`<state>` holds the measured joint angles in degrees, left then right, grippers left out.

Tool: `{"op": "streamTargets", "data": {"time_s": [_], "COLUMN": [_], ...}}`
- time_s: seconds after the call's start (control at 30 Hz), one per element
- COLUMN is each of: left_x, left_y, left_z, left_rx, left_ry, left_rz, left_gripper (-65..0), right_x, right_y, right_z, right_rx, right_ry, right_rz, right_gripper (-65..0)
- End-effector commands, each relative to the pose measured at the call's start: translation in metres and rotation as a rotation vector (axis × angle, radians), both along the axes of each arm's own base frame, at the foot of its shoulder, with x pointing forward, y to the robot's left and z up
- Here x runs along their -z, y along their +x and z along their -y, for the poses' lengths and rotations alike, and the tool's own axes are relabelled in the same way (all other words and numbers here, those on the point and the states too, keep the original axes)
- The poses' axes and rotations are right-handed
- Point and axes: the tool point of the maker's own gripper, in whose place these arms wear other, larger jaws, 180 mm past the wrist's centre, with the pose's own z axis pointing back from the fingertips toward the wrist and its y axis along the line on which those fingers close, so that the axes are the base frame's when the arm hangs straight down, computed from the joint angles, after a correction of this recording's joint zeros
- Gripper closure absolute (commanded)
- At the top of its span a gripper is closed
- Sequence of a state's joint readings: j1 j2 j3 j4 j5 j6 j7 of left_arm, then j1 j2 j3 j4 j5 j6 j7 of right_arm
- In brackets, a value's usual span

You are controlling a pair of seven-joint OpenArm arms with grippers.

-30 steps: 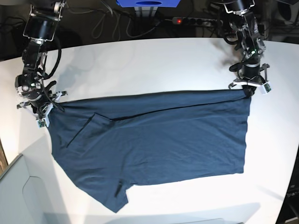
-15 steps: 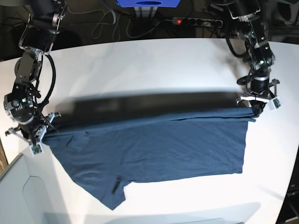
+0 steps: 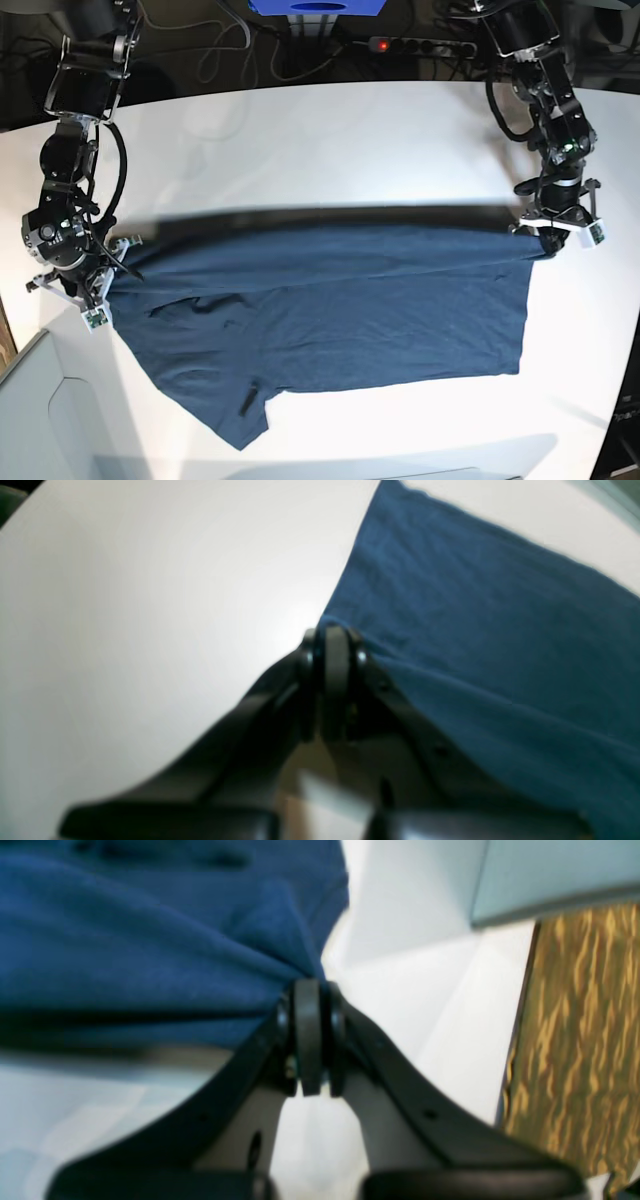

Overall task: Fold the T-shirt properly
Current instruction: 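Regrasp the folded edge with both grippers and drag it back toward the arms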

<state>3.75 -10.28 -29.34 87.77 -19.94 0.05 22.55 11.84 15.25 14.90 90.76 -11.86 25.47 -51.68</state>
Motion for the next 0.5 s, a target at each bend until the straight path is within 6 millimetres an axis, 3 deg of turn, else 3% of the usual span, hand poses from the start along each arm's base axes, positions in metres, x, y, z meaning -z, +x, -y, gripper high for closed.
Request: {"op": "streamTargets", "data": {"time_s": [0.0, 0.23, 0.47], "left_x": [-0.013, 0.009, 0.029], "left_y": [0.002, -0.023, -0.050], "left_z": [-0.006, -0.005, -0.005], "left_rx": [-0.006, -0.006, -0.005], "left_ry": [0.027, 0.023, 0.023], "left_rz": [0.039, -0.030, -0.107], "left_gripper": [0.0, 0.0, 0.0], "right_x": [-0.022, -0.021, 0.007], "right_y": [0.006, -0.037, -0.068], "right_z": [0.001, -0.012, -0.012], "right_rx": [-0.024, -0.075, -0.081], "right_ry": [-0.020, -0.066, -0.066], "right_rz": [0.070, 0.068, -0.021], "right_gripper": [-0.1, -0.1, -0.1]}}
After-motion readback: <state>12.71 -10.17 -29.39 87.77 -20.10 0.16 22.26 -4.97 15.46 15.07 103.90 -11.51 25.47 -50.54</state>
